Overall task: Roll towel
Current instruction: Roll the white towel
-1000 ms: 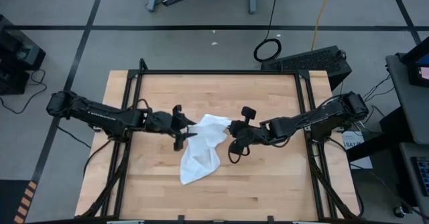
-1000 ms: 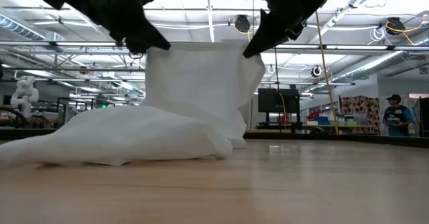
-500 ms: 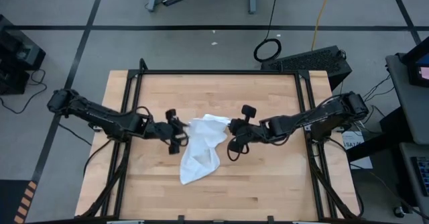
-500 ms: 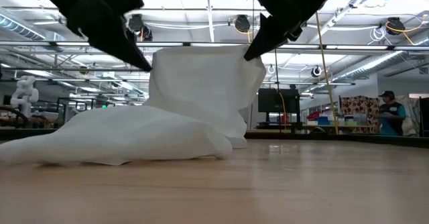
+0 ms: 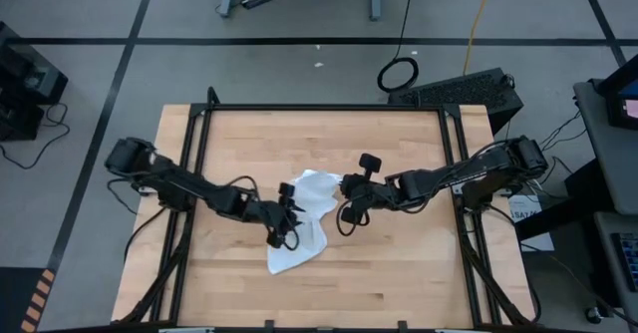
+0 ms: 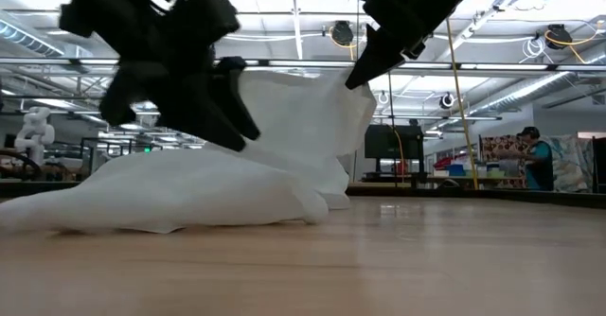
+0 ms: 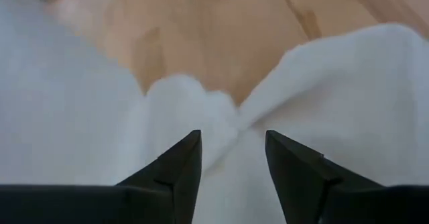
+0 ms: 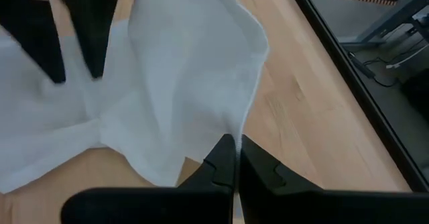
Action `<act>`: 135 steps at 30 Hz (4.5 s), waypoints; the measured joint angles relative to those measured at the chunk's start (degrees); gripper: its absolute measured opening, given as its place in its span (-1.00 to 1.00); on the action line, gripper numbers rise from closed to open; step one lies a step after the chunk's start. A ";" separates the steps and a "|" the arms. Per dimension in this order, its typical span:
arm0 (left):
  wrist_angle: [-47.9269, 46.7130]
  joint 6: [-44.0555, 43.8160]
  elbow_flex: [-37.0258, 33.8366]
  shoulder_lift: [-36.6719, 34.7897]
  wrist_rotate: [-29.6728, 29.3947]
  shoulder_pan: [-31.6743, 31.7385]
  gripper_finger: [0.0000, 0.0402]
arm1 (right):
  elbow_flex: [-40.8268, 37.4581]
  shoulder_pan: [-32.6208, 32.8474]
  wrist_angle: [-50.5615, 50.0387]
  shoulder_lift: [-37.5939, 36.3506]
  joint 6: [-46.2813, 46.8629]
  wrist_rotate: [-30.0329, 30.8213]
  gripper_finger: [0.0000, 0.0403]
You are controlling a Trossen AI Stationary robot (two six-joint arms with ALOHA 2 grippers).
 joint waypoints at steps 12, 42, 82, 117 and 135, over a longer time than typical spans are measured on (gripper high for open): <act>-4.42 7.33 4.23 7.02 4.97 6.00 -0.26 | 0.00 0.11 -2.64 0.00 0.23 0.00 -1.00; -4.36 3.43 6.78 -4.70 6.93 7.11 -0.96 | 0.00 0.17 0.71 0.00 3.77 -9.23 -1.00; 4.48 1.65 6.65 3.89 14.66 7.48 -0.96 | -0.21 14.05 -6.97 0.90 16.92 -6.79 -0.02; 7.02 1.70 6.65 3.89 16.82 7.46 -0.96 | -1.79 20.81 16.21 16.96 8.54 24.09 -0.35; 7.74 1.83 6.65 3.85 18.36 7.48 -0.96 | -1.75 23.40 13.57 16.96 7.00 27.12 0.00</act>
